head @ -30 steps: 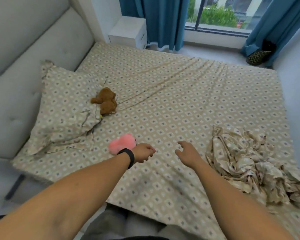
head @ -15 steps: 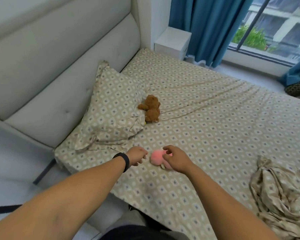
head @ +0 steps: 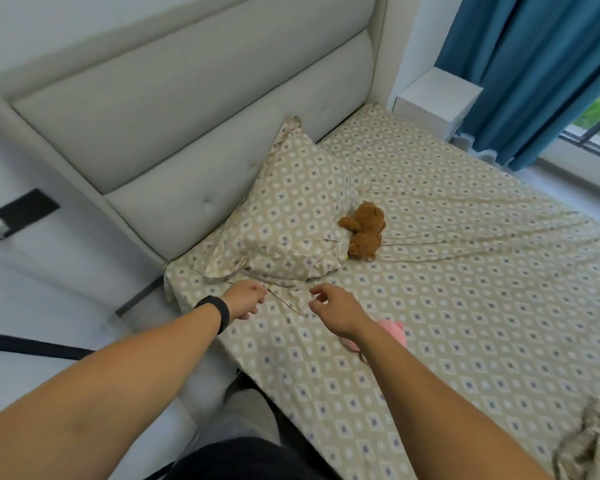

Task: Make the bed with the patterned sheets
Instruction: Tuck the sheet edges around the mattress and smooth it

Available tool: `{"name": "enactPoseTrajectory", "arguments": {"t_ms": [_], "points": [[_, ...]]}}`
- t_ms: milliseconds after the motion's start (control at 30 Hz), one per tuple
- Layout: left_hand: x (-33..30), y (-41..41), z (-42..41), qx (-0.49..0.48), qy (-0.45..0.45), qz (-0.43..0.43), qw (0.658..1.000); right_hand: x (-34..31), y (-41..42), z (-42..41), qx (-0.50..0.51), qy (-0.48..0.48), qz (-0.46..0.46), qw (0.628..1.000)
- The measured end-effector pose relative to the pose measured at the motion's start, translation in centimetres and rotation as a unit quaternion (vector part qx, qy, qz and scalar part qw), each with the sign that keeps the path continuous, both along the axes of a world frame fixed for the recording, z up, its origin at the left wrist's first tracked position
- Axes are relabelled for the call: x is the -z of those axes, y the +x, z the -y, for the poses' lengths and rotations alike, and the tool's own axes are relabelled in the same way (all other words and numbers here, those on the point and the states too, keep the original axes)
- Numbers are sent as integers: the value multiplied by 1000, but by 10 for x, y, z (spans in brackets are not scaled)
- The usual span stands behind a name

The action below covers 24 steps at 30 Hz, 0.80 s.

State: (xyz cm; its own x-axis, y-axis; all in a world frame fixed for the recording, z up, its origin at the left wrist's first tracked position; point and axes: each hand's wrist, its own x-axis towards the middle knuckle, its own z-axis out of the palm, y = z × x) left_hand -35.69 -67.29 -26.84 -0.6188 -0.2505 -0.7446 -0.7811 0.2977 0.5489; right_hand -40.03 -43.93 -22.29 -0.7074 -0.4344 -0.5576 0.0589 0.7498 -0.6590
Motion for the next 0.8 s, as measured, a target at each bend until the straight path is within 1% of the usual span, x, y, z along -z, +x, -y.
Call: {"name": "enactPoseTrajectory", "arguments": {"t_ms": [167, 300, 367, 433, 533, 633, 733, 800], "points": [[32, -51, 74, -20, 3, 10, 1000, 17, -46, 69, -3, 39, -16, 999], [71, -94, 140, -15, -5, 27, 999, 41, -85, 144, 18, 63, 1, 998], [95, -114, 178, -44, -3, 33, 998, 64, -106, 187, 14, 80, 6, 997], [118, -126, 211, -77, 4, 49, 996, 89, -124, 224, -4, 117, -6, 993], [167, -141, 253, -120, 22, 67, 990, 138, -152, 273, -55, 196, -30, 978], [217, -153, 273, -140, 35, 66, 987, 188, -174, 307, -111, 261, -78, 956], [260, -167, 282, -148, 60, 56, 986, 234, -193, 330, -133, 306, -161, 929], [283, -180, 288, -167, 65, 46, 983, 264, -205, 339, -133, 344, -187, 910]]}}
